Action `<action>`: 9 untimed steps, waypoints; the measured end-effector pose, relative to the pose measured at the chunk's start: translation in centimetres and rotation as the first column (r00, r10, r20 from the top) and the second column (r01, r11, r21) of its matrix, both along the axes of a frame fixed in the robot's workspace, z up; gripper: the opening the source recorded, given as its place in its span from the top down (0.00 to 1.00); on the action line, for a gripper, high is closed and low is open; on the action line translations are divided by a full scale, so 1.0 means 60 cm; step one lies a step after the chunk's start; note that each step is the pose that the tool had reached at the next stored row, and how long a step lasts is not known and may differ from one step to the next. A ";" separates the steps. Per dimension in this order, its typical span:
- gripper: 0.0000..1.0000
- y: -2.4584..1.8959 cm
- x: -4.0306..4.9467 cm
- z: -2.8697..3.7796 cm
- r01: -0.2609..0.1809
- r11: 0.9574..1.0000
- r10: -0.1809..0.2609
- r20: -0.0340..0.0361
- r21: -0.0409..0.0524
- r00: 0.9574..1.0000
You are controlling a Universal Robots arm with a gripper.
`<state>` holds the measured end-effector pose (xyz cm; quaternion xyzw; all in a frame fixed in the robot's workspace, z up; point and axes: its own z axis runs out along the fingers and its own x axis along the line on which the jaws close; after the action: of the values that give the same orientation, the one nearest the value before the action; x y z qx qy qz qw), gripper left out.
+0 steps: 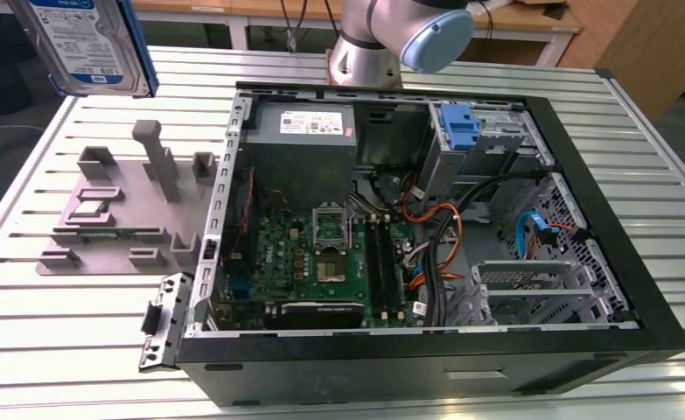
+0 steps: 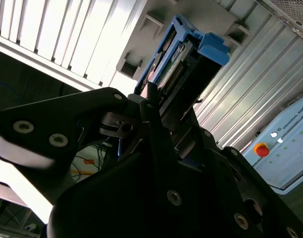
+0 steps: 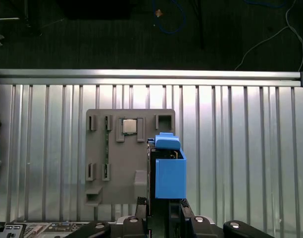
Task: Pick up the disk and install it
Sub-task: 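Pick up the disk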
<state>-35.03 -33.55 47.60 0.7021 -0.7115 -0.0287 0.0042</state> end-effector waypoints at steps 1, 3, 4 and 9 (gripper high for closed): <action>0.65 0.0001 0.002 0.000 0.000 1.000 0.000 0.000 0.000 1.000; 0.65 0.0001 0.006 0.000 0.000 1.000 0.000 0.000 0.000 1.000; 0.65 0.0001 0.007 0.000 0.000 1.000 0.000 0.000 0.000 1.000; 0.65 0.0001 0.007 0.008 0.000 1.000 0.000 0.000 0.001 1.000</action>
<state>-34.60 -33.55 48.07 0.7021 -0.7115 -0.0289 0.0039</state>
